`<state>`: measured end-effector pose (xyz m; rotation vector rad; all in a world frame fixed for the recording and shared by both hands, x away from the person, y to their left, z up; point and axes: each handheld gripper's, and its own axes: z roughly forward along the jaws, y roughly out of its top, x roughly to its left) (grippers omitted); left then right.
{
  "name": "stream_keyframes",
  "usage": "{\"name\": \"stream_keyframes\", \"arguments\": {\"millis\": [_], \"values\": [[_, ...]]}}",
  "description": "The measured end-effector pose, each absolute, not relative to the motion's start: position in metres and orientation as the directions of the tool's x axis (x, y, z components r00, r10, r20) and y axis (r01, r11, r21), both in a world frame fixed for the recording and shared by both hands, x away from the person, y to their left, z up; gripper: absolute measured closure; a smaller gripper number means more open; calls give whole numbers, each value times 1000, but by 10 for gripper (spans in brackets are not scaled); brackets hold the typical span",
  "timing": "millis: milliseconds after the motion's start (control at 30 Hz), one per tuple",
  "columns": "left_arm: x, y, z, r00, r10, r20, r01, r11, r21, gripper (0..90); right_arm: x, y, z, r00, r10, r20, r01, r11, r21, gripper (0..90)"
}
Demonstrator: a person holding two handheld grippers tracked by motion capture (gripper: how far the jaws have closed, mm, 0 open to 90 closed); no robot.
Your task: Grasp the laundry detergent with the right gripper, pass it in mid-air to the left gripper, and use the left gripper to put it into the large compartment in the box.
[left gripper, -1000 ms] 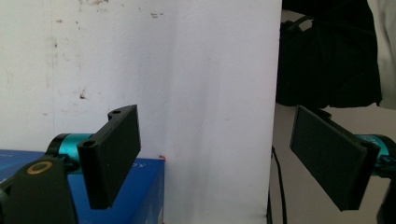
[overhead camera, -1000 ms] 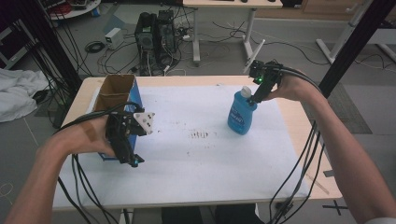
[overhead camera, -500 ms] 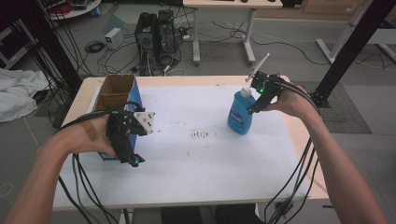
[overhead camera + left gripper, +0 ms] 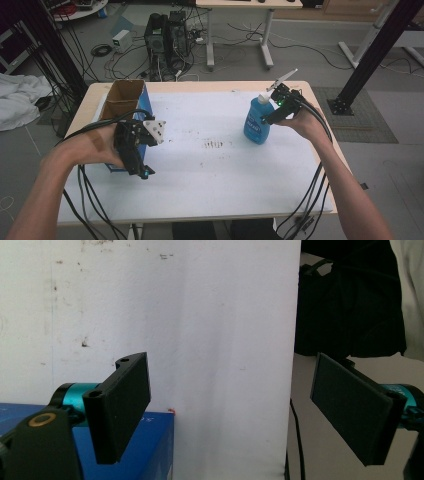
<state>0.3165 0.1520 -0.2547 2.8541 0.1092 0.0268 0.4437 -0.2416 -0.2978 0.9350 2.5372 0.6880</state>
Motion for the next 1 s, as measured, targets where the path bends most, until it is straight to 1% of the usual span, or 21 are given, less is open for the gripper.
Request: {"name": "stream_keyframes", "arguments": {"millis": [33, 333, 467, 600, 633, 867, 933, 1000], "values": [[317, 152, -255, 997, 77, 8, 71, -956, 284, 164, 445, -242, -300, -725, 670, -158, 489, 663, 567, 134], [317, 153, -257, 996, 84, -1, 81, -956, 281, 164, 445, -240, -314, -702, 701, -126, 506, 615, 605, 134], [317, 154, -258, 997, 82, -1, 79, -956, 283, 164, 445, -238, -321, -685, 720, -113, 505, 580, 639, 134], [318, 156, -258, 997, 73, 1, 70, -958, 278, 164, 445, -237, -328, -680, 725, -108, 504, 570, 649, 134], [317, 156, -259, 997, 83, -1, 80, -957, 280, 164, 445, -237, -330, -678, 727, -108, 505, 567, 650, 134], [317, 157, -260, 996, 84, -4, 82, -957, 280, 164, 446, -238, -340, -672, 737, -75, 523, 543, 657, 135], [317, 157, -260, 997, 83, -4, 81, -956, 282, 164, 447, -237, -341, -679, 729, -91, 507, 555, 660, 136], [317, 157, -260, 996, 84, -4, 82, -956, 282, 164, 447, -236, -341, -664, 744, -77, 525, 538, 659, 137]]}}
